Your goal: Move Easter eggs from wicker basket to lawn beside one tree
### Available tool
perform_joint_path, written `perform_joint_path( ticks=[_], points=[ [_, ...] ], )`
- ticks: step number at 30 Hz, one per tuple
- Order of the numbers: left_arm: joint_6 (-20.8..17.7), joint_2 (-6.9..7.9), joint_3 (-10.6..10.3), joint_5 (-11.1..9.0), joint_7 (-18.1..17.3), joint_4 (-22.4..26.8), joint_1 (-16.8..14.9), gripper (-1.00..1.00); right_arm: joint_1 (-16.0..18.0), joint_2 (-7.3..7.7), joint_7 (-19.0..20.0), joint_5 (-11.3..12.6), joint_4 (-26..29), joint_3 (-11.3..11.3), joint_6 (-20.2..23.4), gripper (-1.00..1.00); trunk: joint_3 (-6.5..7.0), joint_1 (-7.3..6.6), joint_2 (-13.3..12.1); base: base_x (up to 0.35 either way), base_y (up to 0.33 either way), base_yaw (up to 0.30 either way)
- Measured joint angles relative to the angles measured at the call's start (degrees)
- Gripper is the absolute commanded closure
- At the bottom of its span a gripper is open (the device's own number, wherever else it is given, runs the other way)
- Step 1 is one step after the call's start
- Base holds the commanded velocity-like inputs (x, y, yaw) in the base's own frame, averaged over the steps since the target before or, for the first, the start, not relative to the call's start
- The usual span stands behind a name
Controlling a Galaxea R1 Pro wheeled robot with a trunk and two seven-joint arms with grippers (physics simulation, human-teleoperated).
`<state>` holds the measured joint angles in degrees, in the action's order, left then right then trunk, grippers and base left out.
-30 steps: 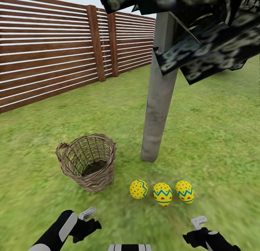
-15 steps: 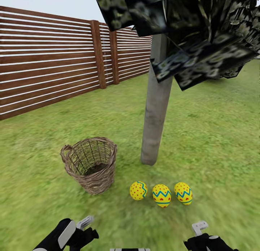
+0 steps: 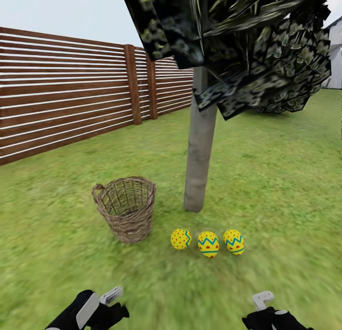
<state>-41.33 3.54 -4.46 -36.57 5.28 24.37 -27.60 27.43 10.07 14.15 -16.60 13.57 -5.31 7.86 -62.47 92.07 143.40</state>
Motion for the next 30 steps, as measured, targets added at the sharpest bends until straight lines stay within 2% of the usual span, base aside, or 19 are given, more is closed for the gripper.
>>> perform_joint_path(
  ticks=[6, 14, 21, 24, 29, 30],
  points=[
    [0.1, 0.07, 0.0, 0.0, 0.0, -2.0, 0.0, -1.00, 0.0, -0.02, 0.0, -0.1, -0.5, 0.0, 0.0, -1.00, 1.33, -0.16, -0.1, -0.311, 0.000, 0.000],
    [0.1, 0.09, 0.0, 0.1, 0.0, -2.3, 0.0, -1.00, 0.0, -0.02, 0.0, -0.1, -0.5, 0.0, 0.0, -1.00, 3.10, -0.45, -0.3, -0.036, 0.000, 0.000],
    [1.1, 0.06, 0.0, 0.1, 0.0, -3.2, 0.0, -1.00, 0.0, -0.02, 0.0, -0.1, -0.6, 0.0, -0.1, -1.00, 4.35, -1.98, -3.1, 0.000, 0.000, 0.000],
    [3.0, 0.08, -0.1, 0.1, 0.0, -4.7, 0.0, -1.00, 0.0, 0.02, 0.0, 0.1, -0.9, 0.0, -1.9, -1.00, 4.89, -2.64, -4.3, 0.000, 0.000, 0.000],
    [4.0, -0.01, -0.1, 0.1, 0.0, -5.7, 0.1, -1.00, 0.0, 0.05, 0.0, -0.1, -3.7, 0.0, -5.5, -1.00, 5.79, -3.74, -6.3, 0.000, 0.000, 0.000],
    [5.3, -0.12, -0.1, 0.2, 0.0, -6.8, 0.1, -1.00, 0.0, 0.05, 0.0, -0.1, -4.3, 0.0, -6.1, -1.00, 5.97, -3.96, -6.7, 0.000, 0.000, 0.000]
  ],
)
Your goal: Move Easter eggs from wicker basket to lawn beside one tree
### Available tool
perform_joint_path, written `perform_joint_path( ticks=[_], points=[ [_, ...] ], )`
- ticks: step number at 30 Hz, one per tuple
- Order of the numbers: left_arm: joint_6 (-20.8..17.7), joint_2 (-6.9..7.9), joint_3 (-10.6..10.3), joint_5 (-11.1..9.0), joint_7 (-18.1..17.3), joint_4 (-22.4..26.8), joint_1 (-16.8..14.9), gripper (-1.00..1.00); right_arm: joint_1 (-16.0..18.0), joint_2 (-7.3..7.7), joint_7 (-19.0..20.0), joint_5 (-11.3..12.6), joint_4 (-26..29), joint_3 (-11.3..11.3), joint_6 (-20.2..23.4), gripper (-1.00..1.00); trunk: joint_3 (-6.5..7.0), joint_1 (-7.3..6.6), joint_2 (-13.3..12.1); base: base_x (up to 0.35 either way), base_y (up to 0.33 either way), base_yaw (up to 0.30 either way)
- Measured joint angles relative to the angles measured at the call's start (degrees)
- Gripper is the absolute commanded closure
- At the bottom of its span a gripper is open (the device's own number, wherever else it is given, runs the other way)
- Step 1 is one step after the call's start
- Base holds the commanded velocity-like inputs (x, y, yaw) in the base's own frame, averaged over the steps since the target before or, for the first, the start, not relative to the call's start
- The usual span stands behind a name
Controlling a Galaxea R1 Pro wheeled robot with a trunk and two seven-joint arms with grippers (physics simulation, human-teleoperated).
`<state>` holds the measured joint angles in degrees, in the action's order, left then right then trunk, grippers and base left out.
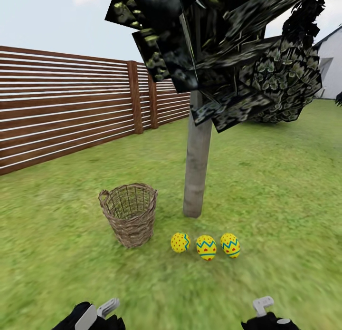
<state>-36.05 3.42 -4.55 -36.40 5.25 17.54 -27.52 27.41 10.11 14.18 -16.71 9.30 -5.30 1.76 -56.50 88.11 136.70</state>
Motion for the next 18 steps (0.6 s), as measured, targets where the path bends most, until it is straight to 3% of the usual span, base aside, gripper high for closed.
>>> perform_joint_path(
  ticks=[4, 9, 14, 18],
  points=[
    [9.3, -1.24, -1.2, 0.0, 0.0, -5.0, 0.0, -1.00, 0.0, 0.06, 0.0, 0.2, -2.1, 0.0, -0.7, -1.00, 0.72, -0.88, -1.6, 0.000, 0.000, 0.000],
    [17.0, -2.81, -7.6, -0.1, -0.1, -9.3, 0.0, -1.00, -0.1, 0.07, -3.0, 0.5, -7.2, 0.0, -2.1, -1.00, 1.61, -1.98, -3.6, 0.000, 0.000, 0.000],
    [24.2, -4.65, -8.8, -0.1, -0.1, -13.9, 0.0, -1.00, -0.4, -0.07, -9.8, 0.6, -9.4, 0.0, -3.2, -1.00, 2.51, -3.07, -5.6, 0.000, 0.000, 0.000],
    [28.9, -5.59, -8.9, -0.2, 0.1, -17.9, 0.4, -1.00, -3.6, -0.88, -12.8, 0.4, -9.6, 0.0, -3.4, -1.00, 3.23, -3.95, -7.2, 0.000, 0.000, 0.000]
  ],
)
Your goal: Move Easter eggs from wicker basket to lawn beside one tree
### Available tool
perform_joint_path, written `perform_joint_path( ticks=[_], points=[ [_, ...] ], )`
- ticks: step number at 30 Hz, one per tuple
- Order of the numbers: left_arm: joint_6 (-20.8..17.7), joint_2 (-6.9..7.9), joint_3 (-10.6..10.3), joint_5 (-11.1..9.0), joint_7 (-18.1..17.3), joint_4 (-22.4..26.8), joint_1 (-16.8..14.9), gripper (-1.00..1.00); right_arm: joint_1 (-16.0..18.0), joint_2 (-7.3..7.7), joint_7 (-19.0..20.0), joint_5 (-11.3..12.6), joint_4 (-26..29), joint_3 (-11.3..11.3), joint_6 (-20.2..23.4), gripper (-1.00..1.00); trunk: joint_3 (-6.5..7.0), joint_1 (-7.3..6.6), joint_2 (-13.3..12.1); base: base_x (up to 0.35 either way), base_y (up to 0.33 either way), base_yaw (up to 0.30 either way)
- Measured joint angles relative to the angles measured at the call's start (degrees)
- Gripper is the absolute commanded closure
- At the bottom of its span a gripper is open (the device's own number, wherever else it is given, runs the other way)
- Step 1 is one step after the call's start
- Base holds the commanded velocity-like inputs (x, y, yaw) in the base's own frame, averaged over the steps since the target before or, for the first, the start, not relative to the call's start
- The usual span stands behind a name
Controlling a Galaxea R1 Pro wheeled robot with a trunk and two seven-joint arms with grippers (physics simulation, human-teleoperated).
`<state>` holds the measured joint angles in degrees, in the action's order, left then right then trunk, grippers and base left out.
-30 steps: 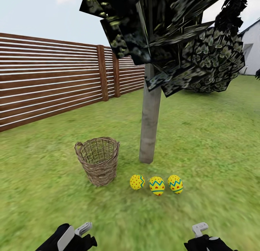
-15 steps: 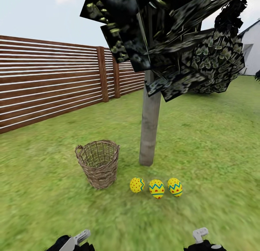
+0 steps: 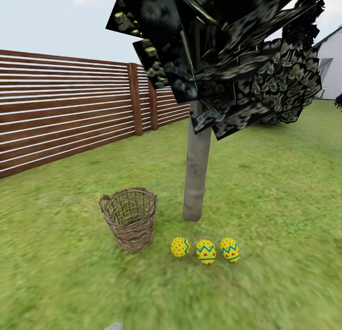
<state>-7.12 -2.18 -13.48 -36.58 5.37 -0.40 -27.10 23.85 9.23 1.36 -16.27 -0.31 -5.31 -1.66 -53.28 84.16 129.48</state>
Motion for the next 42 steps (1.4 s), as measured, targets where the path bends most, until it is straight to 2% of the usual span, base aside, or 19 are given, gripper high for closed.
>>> perform_joint_path(
  ticks=[5, 15, 30, 34, 42],
  points=[
    [4.1, -0.44, 0.0, -0.1, 0.0, -0.8, 1.5, -1.00, -2.0, -1.00, -0.6, -0.1, 0.0, 0.0, 0.0, -1.00, 0.90, -1.10, -2.0, 0.000, 0.000, 0.000],
    [8.4, -0.60, 0.0, -0.1, 0.1, -1.1, 3.9, -1.00, -2.7, -1.15, -1.0, -0.1, -0.1, 0.0, -1.5, -1.00, 2.70, -3.30, -6.0, 0.000, 0.000, 0.000],
    [8.7, -0.69, 0.1, -0.2, 0.0, -2.5, 6.0, -1.00, -3.9, -1.56, -0.6, 0.2, -1.3, 0.0, -1.3, -1.00, 5.39, -6.59, -12.0, 0.000, 0.000, 0.000],
    [8.8, -0.57, 0.1, -0.2, 0.0, -2.5, 6.6, -1.00, -4.1, -2.25, -0.4, 0.4, -1.3, -0.1, -1.3, -1.00, 6.11, -7.47, -13.6, 0.000, 0.000, 0.000],
    [8.5, -0.16, 0.1, -0.3, 0.0, -2.3, 6.7, -1.00, -4.1, -2.54, -0.4, 0.3, -1.2, -0.1, -1.4, -1.00, 6.11, -7.48, -13.7, 0.000, 0.000, 0.002]
  ],
)
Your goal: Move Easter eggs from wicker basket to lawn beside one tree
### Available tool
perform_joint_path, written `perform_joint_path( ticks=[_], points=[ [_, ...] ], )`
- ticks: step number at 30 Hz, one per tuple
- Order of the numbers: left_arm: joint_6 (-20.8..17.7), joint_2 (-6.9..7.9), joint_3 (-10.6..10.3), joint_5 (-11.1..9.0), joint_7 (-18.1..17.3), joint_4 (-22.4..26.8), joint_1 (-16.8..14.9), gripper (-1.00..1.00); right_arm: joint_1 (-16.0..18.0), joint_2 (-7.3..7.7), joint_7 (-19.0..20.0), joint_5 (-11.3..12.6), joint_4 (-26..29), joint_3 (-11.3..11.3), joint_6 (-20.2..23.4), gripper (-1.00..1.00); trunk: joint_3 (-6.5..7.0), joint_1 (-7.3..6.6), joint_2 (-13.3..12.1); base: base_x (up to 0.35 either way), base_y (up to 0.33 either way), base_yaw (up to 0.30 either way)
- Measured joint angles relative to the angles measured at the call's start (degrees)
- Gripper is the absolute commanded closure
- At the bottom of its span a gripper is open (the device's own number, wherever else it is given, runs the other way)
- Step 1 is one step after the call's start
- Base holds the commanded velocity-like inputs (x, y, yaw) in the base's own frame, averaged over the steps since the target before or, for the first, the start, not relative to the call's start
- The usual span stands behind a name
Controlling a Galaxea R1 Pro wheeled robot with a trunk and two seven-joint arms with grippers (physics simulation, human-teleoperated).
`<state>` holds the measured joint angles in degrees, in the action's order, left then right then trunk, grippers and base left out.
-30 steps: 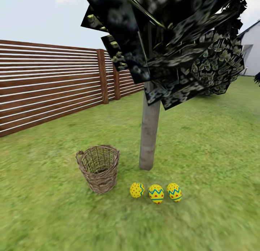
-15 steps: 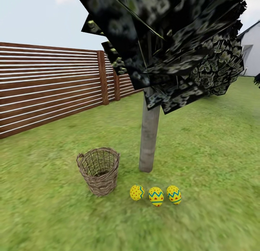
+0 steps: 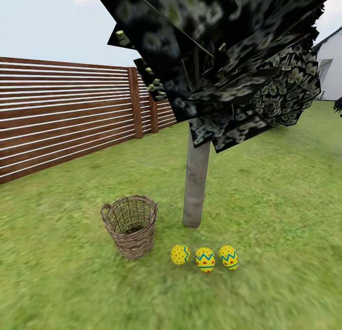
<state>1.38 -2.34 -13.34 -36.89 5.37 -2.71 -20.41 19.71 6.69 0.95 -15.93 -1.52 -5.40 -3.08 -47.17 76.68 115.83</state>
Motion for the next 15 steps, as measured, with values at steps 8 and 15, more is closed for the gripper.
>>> perform_joint_path(
  ticks=[8, 15],
  points=[
    [-0.1, -0.20, -0.1, 0.0, 0.0, 0.0, 0.0, -1.00, 0.0, -0.04, 0.0, 0.0, 0.0, 0.0, -0.2, -1.00, -0.58, 0.00, 0.0, 0.000, 0.000, 0.064],
    [-0.1, -0.26, 0.0, 0.0, 0.0, 0.0, 0.0, -1.00, 0.0, -0.04, 0.0, 0.1, 0.0, 0.0, -0.1, -1.00, -1.22, 0.00, 0.0, -0.009, 0.000, 0.067]
  ],
)
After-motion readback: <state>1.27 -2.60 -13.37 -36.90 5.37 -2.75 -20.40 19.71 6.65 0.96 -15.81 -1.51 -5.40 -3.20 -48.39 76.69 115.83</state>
